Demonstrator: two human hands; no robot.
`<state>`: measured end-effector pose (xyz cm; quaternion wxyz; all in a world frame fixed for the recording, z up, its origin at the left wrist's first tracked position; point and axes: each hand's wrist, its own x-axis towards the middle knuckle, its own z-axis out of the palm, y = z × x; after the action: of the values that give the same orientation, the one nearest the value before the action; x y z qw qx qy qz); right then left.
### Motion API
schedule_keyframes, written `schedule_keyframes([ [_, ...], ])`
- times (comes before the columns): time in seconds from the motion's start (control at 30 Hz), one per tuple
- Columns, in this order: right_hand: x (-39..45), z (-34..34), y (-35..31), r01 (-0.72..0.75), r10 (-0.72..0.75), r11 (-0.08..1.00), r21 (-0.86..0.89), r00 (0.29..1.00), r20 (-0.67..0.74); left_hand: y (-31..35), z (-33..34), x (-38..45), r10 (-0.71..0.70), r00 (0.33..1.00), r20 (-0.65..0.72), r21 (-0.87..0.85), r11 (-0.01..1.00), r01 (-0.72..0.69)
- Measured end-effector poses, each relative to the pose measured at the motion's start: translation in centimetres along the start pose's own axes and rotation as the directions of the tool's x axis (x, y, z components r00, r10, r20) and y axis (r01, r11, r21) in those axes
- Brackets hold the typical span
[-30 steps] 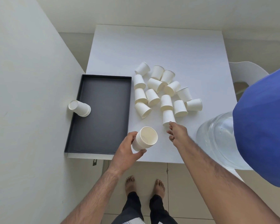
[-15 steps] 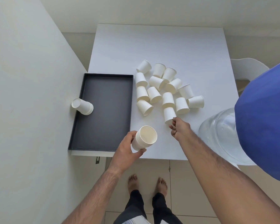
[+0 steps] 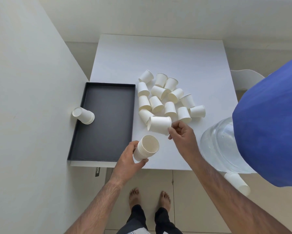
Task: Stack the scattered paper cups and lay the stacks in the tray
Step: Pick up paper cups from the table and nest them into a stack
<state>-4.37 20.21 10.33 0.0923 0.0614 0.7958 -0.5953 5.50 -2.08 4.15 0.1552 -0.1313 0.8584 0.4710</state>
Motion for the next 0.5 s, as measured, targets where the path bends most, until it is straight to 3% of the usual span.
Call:
schedule_keyframes([
  [0.13,-2.0,-1.0,-0.7,0.222,-0.201,0.925,-0.309,0.975,0.098,0.7,0.3,0.0,0.011,1.0,-0.015,0.001,1.0,-0.011],
  [0.5,-3.5,-2.7,0.2,0.437,-0.395,0.737,-0.515,0.898,0.197,1.1,1.4,-0.7,0.022,0.999,-0.046,0.0,1.0,-0.022],
])
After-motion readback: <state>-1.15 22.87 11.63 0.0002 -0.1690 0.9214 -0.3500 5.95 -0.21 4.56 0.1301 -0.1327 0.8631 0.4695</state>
